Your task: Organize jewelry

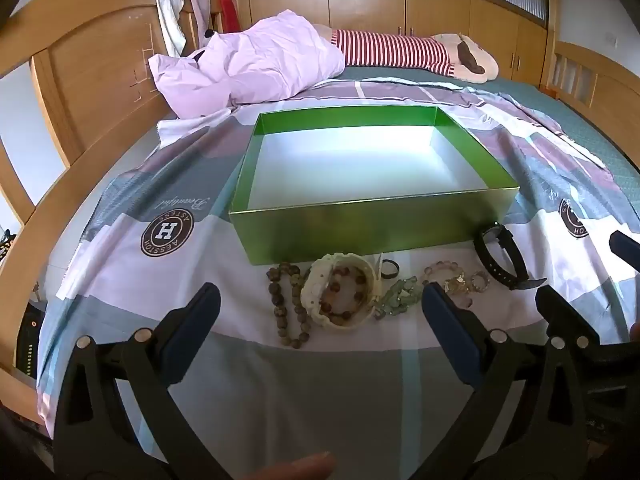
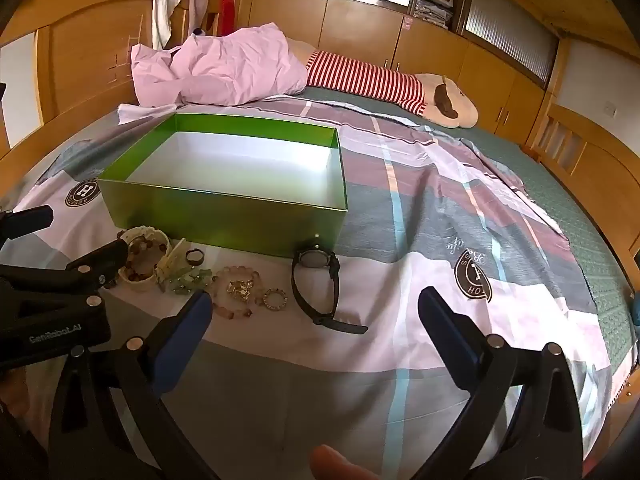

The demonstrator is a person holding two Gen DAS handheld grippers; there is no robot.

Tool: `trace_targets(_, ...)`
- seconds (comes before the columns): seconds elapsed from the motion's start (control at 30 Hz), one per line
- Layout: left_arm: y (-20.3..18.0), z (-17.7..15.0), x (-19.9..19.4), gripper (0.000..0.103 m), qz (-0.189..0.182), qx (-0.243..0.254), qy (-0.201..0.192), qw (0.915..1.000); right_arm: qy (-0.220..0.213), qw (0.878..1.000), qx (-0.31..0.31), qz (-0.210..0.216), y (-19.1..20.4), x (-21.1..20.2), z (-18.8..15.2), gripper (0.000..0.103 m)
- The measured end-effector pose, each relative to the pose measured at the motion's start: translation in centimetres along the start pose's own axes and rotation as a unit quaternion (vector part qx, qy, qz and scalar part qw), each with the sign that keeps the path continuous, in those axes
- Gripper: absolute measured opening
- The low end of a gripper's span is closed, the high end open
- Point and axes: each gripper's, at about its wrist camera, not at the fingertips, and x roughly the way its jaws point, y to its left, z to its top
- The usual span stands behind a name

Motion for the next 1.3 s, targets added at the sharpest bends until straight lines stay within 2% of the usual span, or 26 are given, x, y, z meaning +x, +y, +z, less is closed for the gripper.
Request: trace_targets(1.3,1.0,0.1,0.1,0.1,0.012,0.003,-0.002,0.9999,0.0,1.0,0.001,0.002,0.1,-0.1,-0.2,0.1)
